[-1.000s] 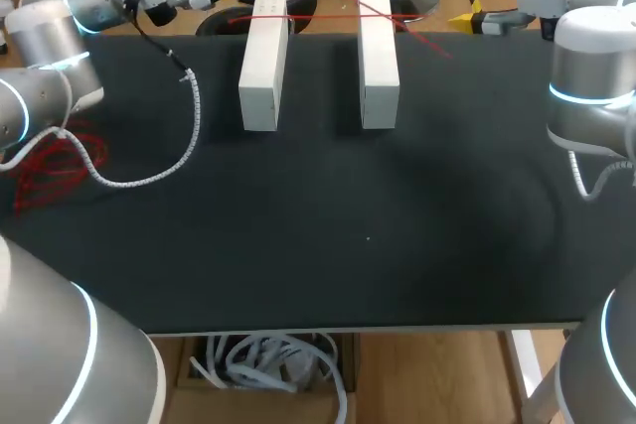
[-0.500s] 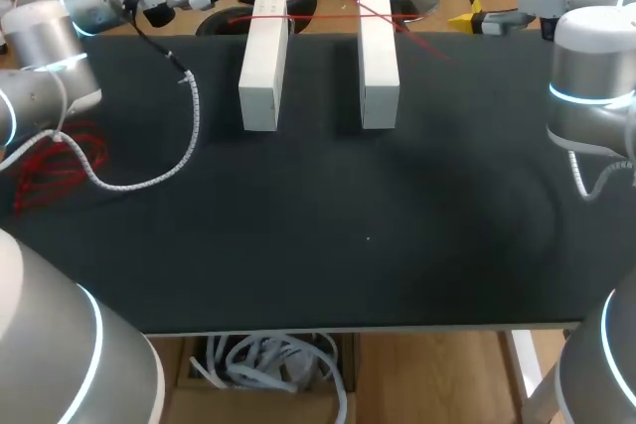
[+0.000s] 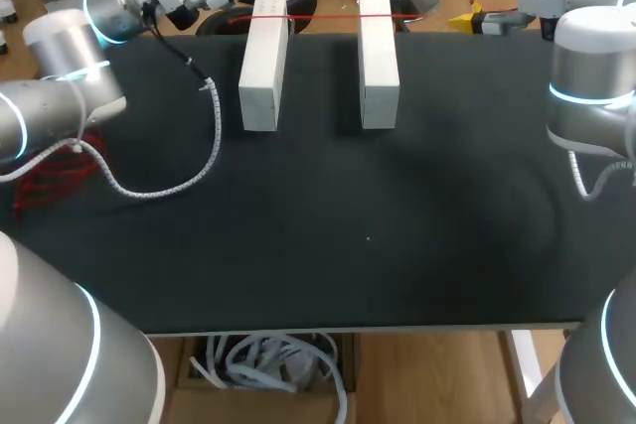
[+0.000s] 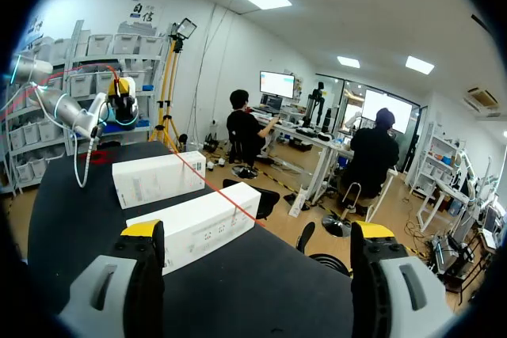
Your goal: Grab the tape and strap the tape.
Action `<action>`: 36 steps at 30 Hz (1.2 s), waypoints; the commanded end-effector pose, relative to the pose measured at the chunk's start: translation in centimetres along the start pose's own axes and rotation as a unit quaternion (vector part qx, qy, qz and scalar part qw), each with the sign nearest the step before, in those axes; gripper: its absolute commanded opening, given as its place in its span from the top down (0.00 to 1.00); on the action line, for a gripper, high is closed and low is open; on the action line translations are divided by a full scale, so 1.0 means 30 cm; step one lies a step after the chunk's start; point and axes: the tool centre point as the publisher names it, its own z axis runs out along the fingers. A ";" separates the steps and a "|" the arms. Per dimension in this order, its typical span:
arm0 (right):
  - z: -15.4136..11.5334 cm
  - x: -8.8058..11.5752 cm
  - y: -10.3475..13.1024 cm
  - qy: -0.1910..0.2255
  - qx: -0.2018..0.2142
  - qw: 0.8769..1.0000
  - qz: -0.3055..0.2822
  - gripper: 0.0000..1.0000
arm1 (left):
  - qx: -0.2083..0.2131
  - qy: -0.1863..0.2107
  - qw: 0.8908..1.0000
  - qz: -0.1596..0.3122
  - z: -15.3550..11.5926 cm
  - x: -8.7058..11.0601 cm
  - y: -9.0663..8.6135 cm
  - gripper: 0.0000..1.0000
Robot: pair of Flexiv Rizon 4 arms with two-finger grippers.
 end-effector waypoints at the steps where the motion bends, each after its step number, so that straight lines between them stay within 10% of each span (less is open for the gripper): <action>1: 0.000 0.000 0.000 0.000 0.000 1.000 0.000 0.00 | -0.006 -0.047 0.999 0.010 0.034 0.097 -0.034 1.00; 36: 0.000 0.000 0.000 0.000 0.000 1.000 0.000 0.00 | 0.040 -0.141 0.989 0.010 0.166 0.396 -0.230 1.00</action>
